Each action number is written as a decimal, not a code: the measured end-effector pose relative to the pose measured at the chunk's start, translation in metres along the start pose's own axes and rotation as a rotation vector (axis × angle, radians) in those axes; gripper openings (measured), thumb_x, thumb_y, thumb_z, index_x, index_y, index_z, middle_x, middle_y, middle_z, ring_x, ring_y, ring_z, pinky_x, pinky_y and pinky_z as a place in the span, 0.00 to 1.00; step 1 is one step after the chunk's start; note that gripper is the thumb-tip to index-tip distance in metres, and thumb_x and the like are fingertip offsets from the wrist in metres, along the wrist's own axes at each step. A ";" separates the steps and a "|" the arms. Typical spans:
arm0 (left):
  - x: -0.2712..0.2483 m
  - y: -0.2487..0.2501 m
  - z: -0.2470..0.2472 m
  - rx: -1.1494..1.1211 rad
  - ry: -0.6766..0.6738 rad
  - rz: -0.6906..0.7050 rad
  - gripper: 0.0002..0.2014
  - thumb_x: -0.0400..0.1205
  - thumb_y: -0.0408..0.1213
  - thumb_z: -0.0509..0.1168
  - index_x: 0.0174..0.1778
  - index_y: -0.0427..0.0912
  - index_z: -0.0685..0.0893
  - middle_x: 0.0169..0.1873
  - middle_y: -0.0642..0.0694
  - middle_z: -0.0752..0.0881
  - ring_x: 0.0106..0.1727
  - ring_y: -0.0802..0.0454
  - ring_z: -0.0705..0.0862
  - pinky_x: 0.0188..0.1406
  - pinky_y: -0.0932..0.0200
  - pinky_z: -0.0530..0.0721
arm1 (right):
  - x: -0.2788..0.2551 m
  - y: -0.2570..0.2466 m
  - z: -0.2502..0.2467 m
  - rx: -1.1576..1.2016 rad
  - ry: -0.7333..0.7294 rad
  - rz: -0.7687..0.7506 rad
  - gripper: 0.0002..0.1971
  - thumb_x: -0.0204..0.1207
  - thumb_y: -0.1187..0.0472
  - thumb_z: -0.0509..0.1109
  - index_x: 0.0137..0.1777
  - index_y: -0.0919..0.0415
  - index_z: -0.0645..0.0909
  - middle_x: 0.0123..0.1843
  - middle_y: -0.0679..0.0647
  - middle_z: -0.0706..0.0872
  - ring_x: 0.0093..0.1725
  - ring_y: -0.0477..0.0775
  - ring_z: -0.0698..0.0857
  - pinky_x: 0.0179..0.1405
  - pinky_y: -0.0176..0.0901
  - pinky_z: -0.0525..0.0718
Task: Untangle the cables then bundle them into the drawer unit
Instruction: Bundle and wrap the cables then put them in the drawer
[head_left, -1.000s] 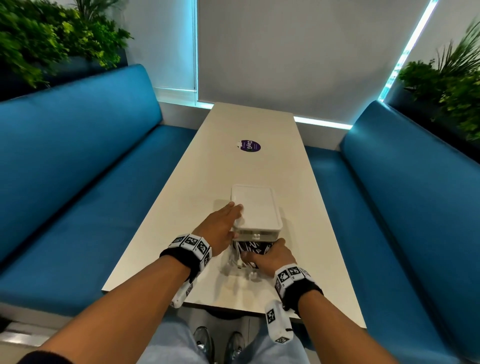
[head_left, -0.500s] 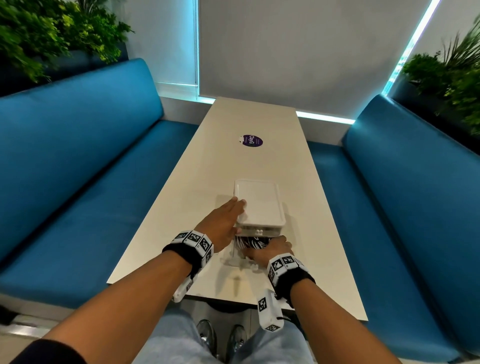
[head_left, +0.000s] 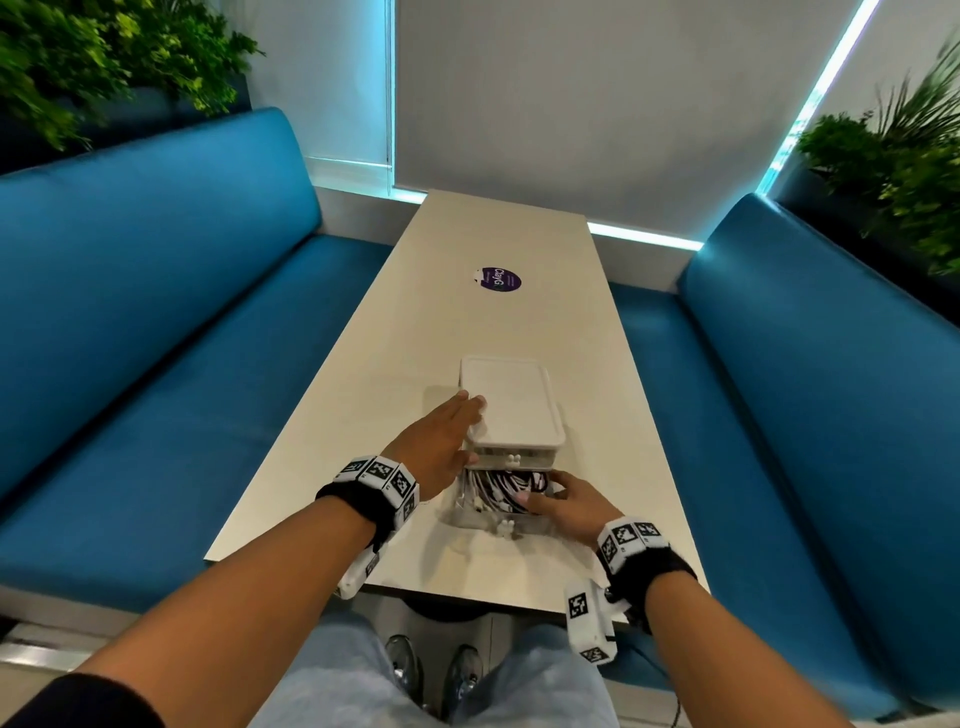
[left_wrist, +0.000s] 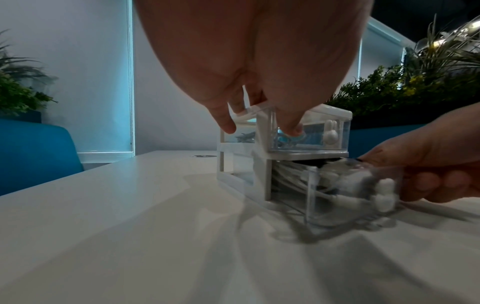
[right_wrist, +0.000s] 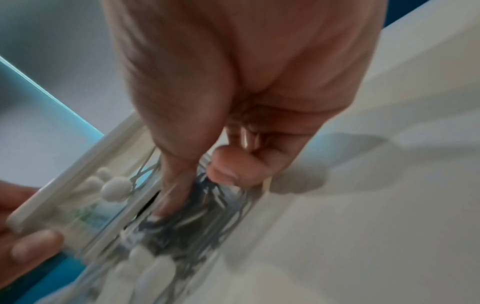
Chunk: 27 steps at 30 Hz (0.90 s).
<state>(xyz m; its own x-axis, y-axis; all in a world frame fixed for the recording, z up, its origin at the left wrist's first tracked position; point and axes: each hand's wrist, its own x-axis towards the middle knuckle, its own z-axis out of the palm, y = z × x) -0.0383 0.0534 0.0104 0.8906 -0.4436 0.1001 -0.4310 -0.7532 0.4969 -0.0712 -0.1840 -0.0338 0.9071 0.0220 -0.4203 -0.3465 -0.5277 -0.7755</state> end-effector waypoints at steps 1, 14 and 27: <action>0.000 -0.001 0.000 -0.001 -0.005 -0.001 0.34 0.86 0.36 0.63 0.86 0.46 0.53 0.86 0.49 0.55 0.86 0.56 0.48 0.80 0.59 0.57 | 0.000 0.002 -0.002 -0.007 0.025 0.021 0.34 0.64 0.41 0.82 0.69 0.48 0.76 0.58 0.54 0.90 0.52 0.51 0.89 0.54 0.47 0.86; 0.003 -0.009 0.007 0.047 -0.053 0.046 0.58 0.69 0.60 0.77 0.87 0.45 0.48 0.85 0.52 0.52 0.86 0.58 0.43 0.83 0.58 0.53 | 0.011 -0.013 0.006 0.106 0.147 0.096 0.33 0.62 0.42 0.84 0.58 0.60 0.74 0.41 0.61 0.91 0.28 0.54 0.89 0.32 0.49 0.91; 0.012 -0.002 0.015 0.143 0.070 0.059 0.45 0.64 0.46 0.80 0.74 0.44 0.64 0.73 0.48 0.68 0.75 0.47 0.62 0.67 0.46 0.76 | 0.016 -0.027 0.020 -0.002 0.190 0.181 0.48 0.38 0.33 0.86 0.59 0.57 0.81 0.41 0.49 0.90 0.35 0.46 0.89 0.22 0.35 0.81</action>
<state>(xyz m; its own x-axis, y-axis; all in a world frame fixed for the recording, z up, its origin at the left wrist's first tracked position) -0.0287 0.0420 -0.0023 0.8688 -0.4583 0.1877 -0.4949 -0.7905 0.3608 -0.0515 -0.1524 -0.0289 0.8590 -0.2332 -0.4557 -0.5070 -0.5103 -0.6946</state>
